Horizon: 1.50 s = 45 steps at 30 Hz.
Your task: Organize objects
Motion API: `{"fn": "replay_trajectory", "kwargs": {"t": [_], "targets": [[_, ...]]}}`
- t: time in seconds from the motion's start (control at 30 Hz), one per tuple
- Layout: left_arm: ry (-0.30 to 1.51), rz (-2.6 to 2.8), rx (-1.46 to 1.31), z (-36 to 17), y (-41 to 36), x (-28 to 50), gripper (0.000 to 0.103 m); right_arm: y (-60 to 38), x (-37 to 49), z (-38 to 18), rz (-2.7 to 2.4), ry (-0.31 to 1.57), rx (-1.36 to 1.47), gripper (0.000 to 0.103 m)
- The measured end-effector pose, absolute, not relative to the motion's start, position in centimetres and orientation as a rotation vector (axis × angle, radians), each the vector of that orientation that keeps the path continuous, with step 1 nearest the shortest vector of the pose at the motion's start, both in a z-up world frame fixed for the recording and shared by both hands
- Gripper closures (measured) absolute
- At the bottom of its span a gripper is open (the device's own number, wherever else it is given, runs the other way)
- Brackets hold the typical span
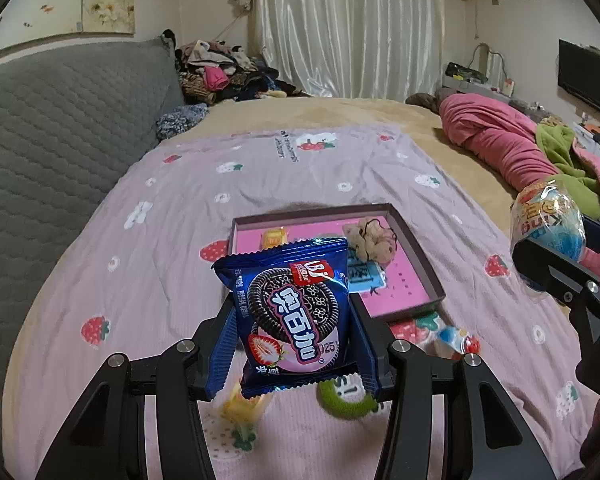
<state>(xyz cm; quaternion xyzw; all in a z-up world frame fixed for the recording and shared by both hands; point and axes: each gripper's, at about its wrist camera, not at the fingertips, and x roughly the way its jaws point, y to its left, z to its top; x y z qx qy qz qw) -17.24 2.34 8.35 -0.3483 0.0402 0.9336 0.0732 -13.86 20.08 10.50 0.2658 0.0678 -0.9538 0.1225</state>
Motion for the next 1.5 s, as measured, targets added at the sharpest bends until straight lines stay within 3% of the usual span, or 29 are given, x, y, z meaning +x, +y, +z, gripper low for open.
{"fn": "replay_trajectory", "kwargs": {"t": [0.53,1.1,1.5], "targets": [[0.126,2.828,-1.052,8.0,1.9,-22.1,0.050,19.2,-18.0,10.0,-2.770,0.217,0.770,0.039],[0.090,2.800,-1.167,1.5,1.4,-27.4,0.050,18.8,-23.7,3.5,-2.733,0.197,0.894,0.039],[0.108,2.761,-1.262,-3.2,2.0,-30.3,0.050,19.1,-27.8,-1.1,-2.689,0.297,1.073,0.039]]}}
